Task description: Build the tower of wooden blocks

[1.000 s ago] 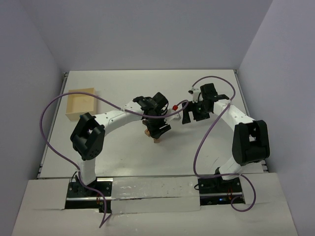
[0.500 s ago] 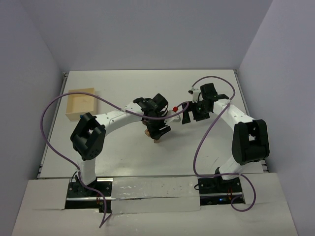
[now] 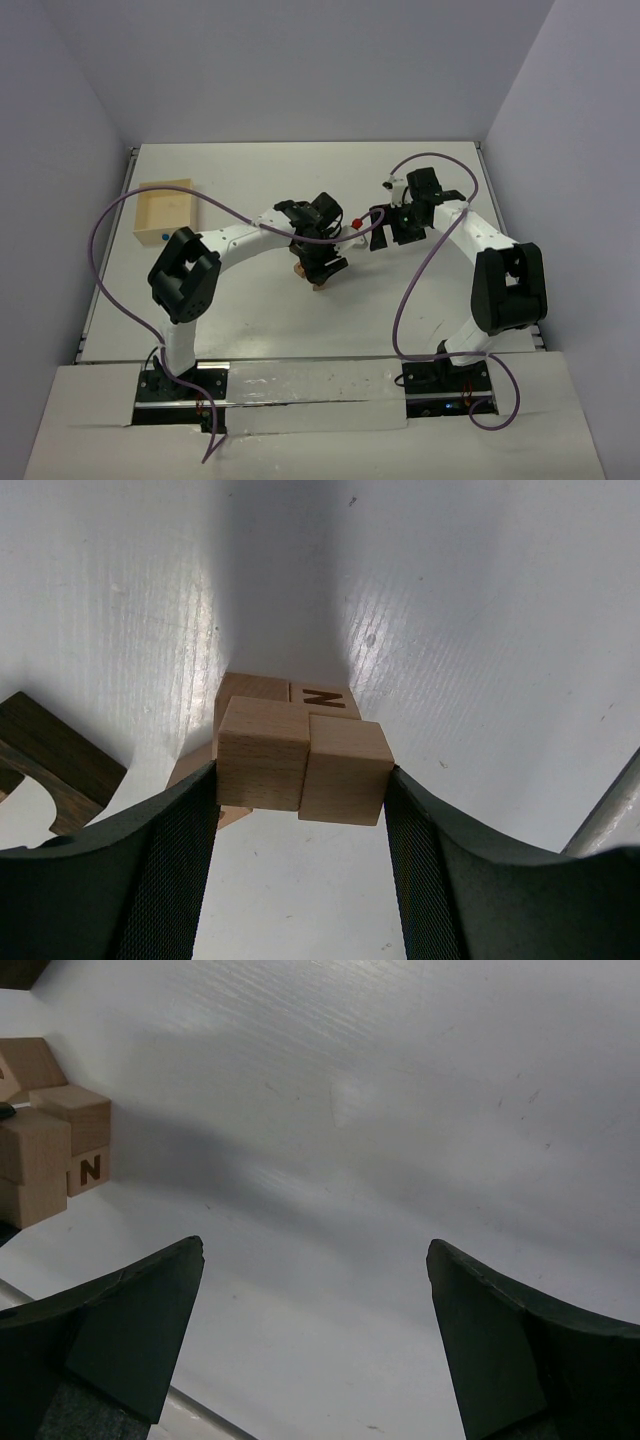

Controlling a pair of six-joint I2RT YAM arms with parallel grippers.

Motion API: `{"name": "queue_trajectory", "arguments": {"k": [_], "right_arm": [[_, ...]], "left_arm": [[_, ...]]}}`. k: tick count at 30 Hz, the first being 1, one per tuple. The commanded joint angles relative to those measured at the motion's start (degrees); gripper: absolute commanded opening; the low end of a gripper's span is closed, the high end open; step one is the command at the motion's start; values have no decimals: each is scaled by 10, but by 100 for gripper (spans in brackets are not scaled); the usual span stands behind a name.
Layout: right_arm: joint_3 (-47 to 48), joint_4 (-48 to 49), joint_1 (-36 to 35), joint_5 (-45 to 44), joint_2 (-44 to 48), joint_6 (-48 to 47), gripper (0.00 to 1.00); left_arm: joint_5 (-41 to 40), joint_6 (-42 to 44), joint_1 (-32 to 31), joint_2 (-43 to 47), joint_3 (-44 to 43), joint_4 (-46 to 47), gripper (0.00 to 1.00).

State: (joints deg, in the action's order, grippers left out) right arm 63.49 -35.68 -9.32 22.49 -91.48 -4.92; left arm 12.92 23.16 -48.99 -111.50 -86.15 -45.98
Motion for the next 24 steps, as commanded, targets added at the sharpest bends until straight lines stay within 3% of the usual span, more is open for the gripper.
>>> {"name": "queue_trajectory", "arguments": {"k": [1,14,24], "right_arm": [[23,-1,5,-3,-5,3,100],[26,0,5,-2,-10,1,100],[26,-1,5,1,-13,-1,100]], "left_arm": [[13,5,12,-11,-12,16,49],[12,6,15,-19,-20,9,55],[16,5,15,-22,-26,-2,74]]}}
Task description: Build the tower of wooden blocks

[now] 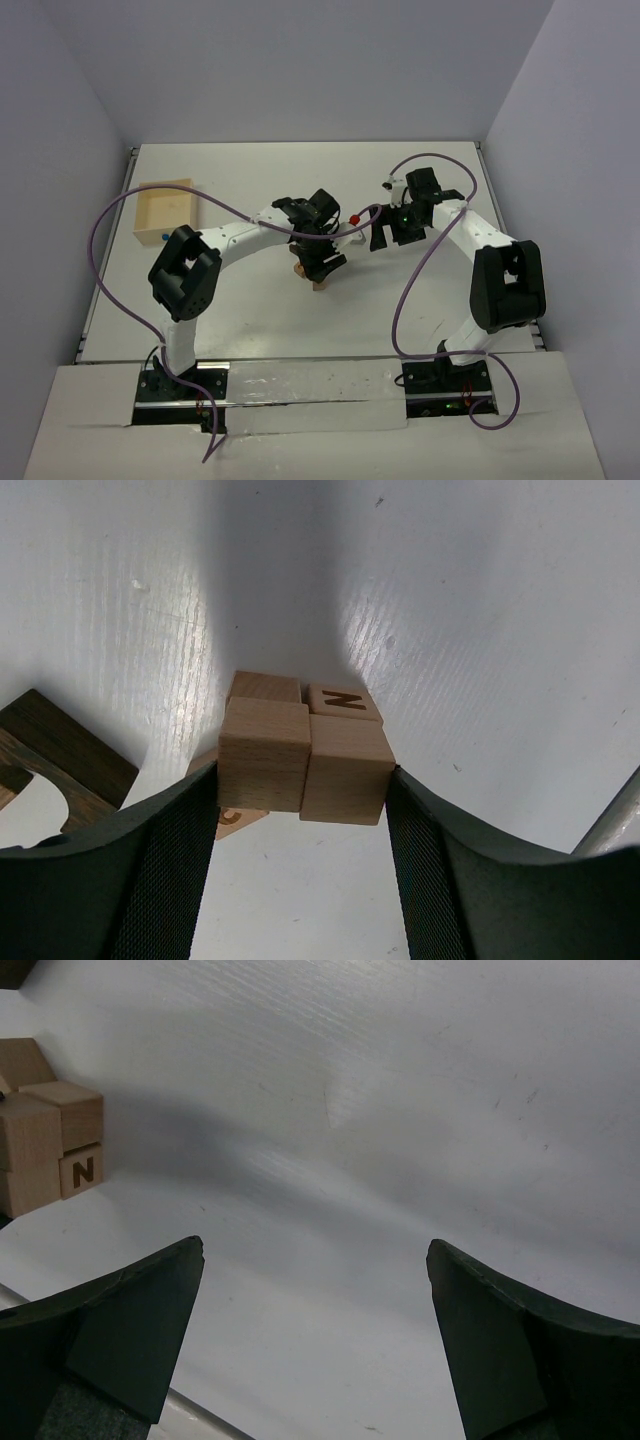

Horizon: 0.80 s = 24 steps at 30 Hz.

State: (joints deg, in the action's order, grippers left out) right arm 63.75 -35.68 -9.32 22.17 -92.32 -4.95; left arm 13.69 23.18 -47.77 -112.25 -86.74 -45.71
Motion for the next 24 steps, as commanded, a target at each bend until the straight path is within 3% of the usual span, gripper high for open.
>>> {"name": "queue_trajectory", "arguments": {"k": [1,6,13,19,24], "right_arm": [[23,-1,4,5,-5,-1,100],[23,0,4,6,-4,0,100],[25,2,5,8,3,5,100],[28,3,4,1,23,6,100],[33,-1,5,-5,41,3,100]], "left_arm": [[6,2,2,-16,-21,-4,77],[10,3,3,-13,-23,-8,83],[2,1,5,6,-56,-20,99],[28,-24,36,74,-140,-19,99],[82,-73,105,153,-125,22,99]]}}
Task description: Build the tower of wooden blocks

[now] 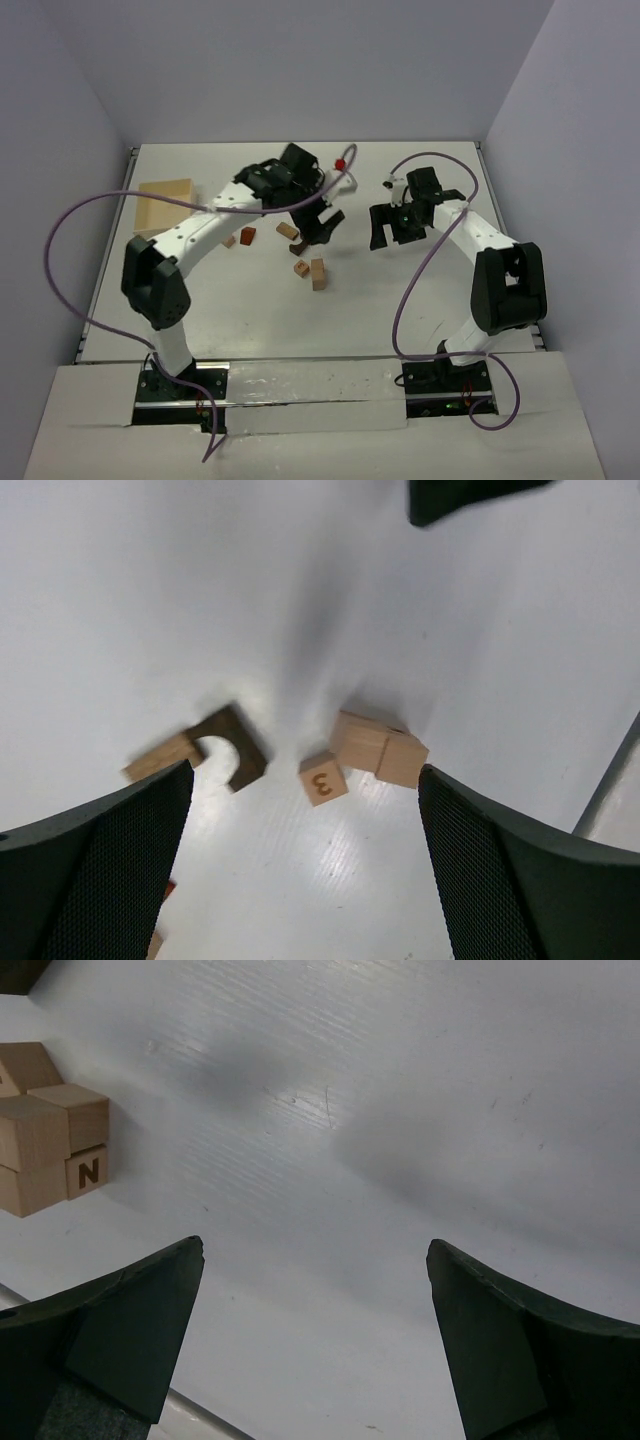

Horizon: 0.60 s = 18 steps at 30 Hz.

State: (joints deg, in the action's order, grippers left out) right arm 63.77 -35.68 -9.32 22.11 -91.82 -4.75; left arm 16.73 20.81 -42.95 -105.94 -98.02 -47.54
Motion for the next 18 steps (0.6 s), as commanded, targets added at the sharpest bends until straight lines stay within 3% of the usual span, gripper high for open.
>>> {"name": "queue_trajectory", "arguments": {"k": [1,6,11,18], "right_arm": [[39,-6,4,-10,38,4,100],[110,-59,-11,-27,18,40,100],[158,-85,-99,-145,8,155,100],[175,-100,-222,-232,-2,240,100]], "left_arm": [[57,-65,77,108,2,61,99],[49,-152,186,174,75,126,99],[65,-246,308,214,125,141,99],[25,-239,382,344,293,134,99]]}}
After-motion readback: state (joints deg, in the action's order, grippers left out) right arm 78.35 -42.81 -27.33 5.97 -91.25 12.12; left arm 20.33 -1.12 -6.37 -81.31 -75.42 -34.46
